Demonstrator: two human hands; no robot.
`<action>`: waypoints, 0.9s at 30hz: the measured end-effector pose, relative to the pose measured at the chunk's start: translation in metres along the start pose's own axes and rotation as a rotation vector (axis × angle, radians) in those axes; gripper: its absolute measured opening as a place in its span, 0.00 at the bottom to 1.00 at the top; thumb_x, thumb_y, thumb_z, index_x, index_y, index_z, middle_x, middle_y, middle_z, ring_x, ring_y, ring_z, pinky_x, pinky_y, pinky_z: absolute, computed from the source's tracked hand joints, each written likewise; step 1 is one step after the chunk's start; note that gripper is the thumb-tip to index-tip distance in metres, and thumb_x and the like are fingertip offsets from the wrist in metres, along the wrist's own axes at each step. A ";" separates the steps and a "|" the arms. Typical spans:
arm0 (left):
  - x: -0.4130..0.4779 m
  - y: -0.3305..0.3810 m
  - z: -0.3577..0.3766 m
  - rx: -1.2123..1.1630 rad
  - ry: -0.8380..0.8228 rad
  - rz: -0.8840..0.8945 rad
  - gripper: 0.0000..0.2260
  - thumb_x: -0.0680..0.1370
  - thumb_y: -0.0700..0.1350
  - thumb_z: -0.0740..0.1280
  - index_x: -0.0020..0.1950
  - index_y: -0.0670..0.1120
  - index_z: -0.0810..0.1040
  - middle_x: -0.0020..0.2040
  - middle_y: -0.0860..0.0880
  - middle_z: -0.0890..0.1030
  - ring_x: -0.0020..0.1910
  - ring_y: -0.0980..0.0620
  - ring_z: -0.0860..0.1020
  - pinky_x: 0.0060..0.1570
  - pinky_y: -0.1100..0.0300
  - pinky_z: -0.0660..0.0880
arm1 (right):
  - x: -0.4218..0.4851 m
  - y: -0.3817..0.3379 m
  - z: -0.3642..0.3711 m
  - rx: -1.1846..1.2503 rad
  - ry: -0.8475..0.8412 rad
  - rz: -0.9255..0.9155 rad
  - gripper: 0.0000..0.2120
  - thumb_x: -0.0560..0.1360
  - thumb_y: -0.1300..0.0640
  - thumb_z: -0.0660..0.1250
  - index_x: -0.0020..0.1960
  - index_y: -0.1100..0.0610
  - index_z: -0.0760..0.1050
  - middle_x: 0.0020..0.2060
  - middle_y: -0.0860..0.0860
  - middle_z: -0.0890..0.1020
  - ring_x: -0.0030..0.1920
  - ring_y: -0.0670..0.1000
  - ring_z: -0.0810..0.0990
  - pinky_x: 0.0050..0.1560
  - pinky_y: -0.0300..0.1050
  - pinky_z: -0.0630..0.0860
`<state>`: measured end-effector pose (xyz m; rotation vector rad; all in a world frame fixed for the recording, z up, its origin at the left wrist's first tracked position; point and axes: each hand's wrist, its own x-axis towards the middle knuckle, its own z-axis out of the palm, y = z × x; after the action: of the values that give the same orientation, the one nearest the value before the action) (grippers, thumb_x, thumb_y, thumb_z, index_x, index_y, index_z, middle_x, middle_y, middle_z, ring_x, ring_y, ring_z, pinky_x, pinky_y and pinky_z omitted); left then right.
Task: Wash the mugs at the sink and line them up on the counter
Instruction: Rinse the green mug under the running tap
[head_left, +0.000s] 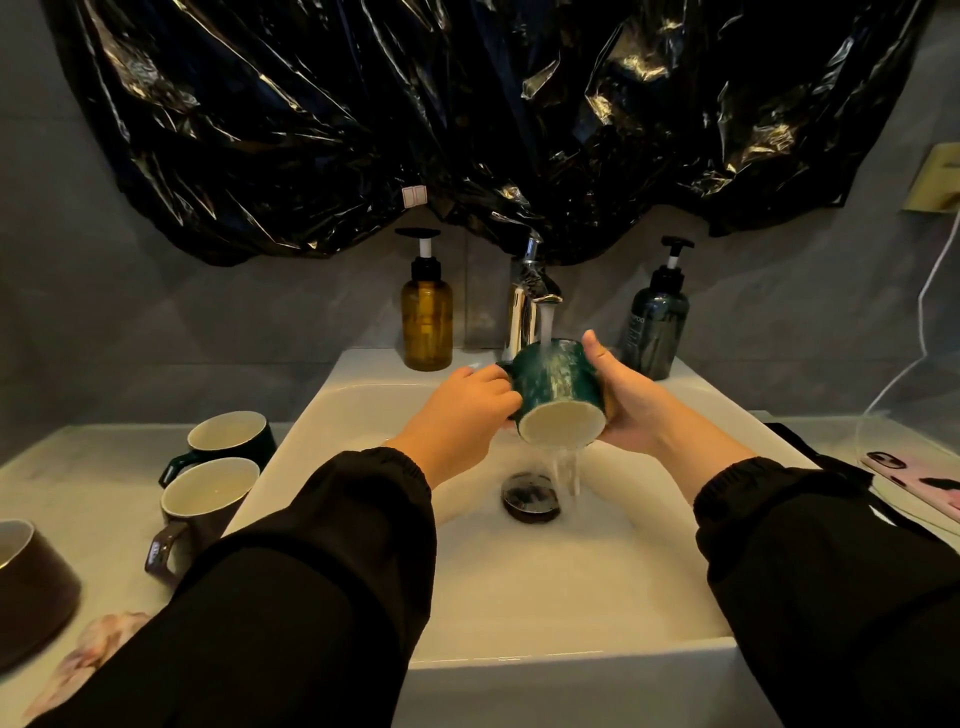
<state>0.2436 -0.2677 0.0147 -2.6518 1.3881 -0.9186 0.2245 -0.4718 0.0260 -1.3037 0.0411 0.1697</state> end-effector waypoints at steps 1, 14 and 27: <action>-0.001 -0.002 0.000 0.075 0.024 0.039 0.08 0.72 0.36 0.70 0.50 0.42 0.80 0.49 0.45 0.81 0.54 0.44 0.76 0.52 0.53 0.72 | 0.002 0.000 0.001 -0.029 0.009 -0.008 0.33 0.66 0.41 0.69 0.67 0.52 0.69 0.62 0.57 0.78 0.57 0.57 0.80 0.48 0.51 0.80; -0.009 -0.005 -0.006 0.254 -0.004 0.030 0.10 0.72 0.42 0.72 0.53 0.44 0.81 0.53 0.47 0.82 0.61 0.46 0.75 0.61 0.50 0.69 | 0.003 0.001 0.016 -0.142 0.037 -0.103 0.25 0.70 0.53 0.72 0.65 0.54 0.71 0.60 0.57 0.79 0.57 0.57 0.80 0.53 0.52 0.80; 0.012 0.011 -0.016 -1.438 -0.141 -0.918 0.16 0.83 0.42 0.55 0.35 0.43 0.70 0.31 0.46 0.71 0.37 0.50 0.73 0.55 0.53 0.71 | -0.010 -0.012 0.014 -0.083 0.223 0.268 0.36 0.76 0.36 0.60 0.74 0.56 0.56 0.68 0.59 0.68 0.62 0.63 0.73 0.57 0.63 0.71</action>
<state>0.2324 -0.2789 0.0309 -4.3525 0.7676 0.8023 0.2150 -0.4622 0.0423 -1.3929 0.4032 0.2555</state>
